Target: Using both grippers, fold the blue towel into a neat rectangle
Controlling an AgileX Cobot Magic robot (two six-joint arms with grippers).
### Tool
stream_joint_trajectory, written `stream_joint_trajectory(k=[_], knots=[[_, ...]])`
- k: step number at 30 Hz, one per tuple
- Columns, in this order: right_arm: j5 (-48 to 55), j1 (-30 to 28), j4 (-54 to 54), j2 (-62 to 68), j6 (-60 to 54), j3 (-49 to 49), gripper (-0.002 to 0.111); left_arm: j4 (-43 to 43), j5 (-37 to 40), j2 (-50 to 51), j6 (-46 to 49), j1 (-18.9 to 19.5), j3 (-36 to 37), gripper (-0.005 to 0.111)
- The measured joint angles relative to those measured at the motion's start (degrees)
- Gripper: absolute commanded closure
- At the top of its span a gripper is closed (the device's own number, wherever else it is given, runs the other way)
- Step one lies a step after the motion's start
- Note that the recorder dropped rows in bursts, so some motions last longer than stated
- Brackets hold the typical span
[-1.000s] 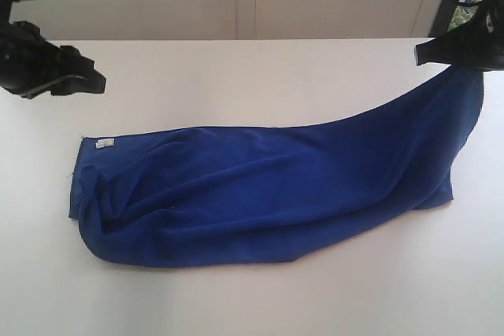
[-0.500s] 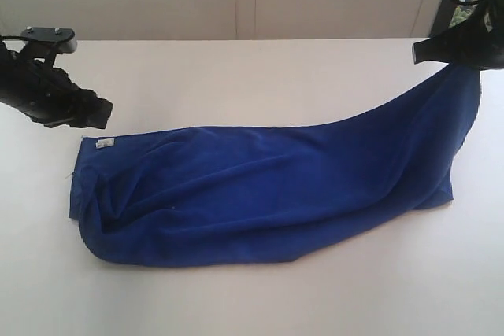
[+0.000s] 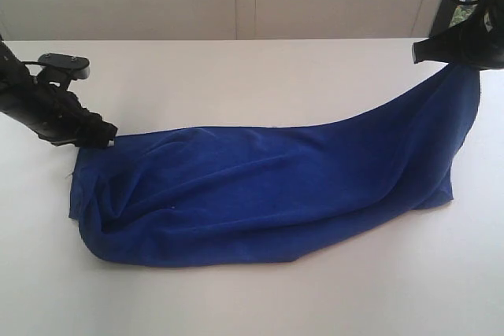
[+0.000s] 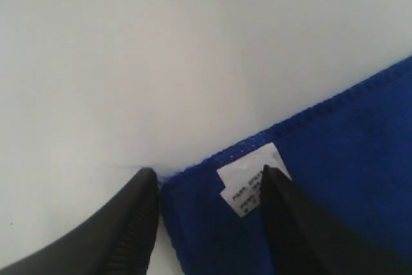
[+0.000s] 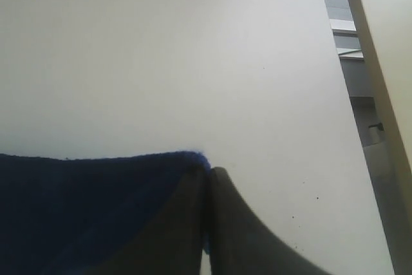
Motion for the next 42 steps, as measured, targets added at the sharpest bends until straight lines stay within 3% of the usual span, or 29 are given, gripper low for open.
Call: stream_joint_trajectory(k=[7, 13, 14, 27, 42], knots=[[0.00, 0.00, 0.13, 0.00, 0.00, 0.00, 0.108, 0.00, -0.91, 0.72, 0.00, 0.00, -0.21, 0.057], [0.00, 0.00, 0.13, 0.00, 0.00, 0.00, 0.108, 0.33, -2.21, 1.39, 0.00, 0.00, -0.68, 0.105], [0.00, 0.00, 0.13, 0.00, 0.00, 0.00, 0.108, 0.55, -2.21, 1.39, 0.00, 0.00, -0.68, 0.107], [0.00, 0.00, 0.25, 0.00, 0.00, 0.00, 0.108, 2.16, 1.50, -1.76, 0.00, 0.00, -0.69, 0.107], [7.75, 0.00, 4.51, -7.55, -3.24, 0.03, 0.108, 2.40, 16.93, -24.50, 0.00, 0.00, -0.69, 0.107]])
